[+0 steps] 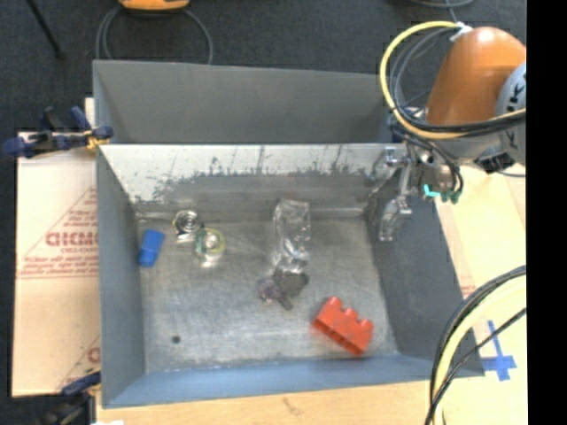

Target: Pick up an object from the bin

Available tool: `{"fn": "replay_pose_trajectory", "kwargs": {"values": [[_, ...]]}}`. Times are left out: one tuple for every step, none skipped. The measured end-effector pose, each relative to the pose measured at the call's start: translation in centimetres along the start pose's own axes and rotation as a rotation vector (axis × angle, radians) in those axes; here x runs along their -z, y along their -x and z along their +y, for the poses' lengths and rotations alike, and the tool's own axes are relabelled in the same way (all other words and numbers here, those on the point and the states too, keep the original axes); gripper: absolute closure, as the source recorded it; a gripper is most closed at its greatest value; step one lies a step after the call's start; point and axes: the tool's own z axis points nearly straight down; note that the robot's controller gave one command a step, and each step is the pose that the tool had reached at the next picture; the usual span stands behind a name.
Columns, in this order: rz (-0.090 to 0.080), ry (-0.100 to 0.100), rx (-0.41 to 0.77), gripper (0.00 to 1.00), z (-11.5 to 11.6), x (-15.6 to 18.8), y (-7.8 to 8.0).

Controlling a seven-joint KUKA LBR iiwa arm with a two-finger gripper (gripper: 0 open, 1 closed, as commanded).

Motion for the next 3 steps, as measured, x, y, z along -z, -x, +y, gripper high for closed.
{"fn": "replay_pose_trajectory", "kwargs": {"values": [[0.002, 0.003, 0.154, 0.00, 4.5, -6.9, -5.7], [-0.008, -0.001, 0.284, 0.00, 7.4, -8.4, -10.2], [-0.010, -0.002, 0.440, 0.00, 3.7, -10.7, -14.7]]}}
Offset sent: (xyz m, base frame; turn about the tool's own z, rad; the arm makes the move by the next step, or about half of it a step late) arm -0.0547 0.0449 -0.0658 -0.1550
